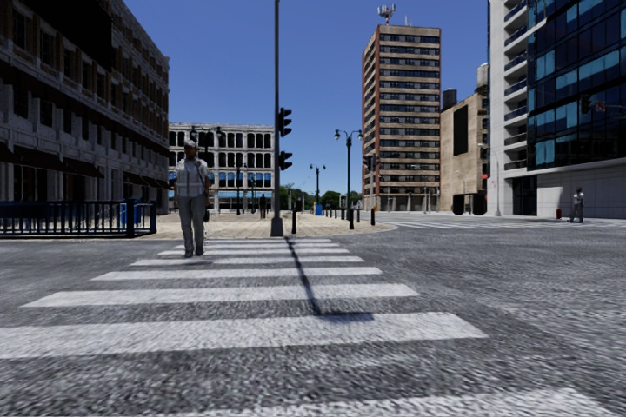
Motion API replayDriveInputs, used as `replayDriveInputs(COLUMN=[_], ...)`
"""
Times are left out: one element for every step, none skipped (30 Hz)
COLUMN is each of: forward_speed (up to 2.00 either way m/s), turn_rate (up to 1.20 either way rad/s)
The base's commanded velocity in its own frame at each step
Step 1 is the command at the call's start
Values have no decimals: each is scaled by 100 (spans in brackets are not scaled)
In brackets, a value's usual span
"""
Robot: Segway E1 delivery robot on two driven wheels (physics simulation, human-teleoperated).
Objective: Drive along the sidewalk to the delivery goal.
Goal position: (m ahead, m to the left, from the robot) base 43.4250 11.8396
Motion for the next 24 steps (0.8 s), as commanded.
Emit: replayDriveInputs(forward_speed=[186,186,186,186,186,186,186,186,186,186,186,186,186,186,186,186,186,186,186,186,186,186,186,186], turn_rate=[0,0,0,0,0,0,0,0,0,0,0,0,0,0,0,0,0,0,0,0,0,0,0,0])
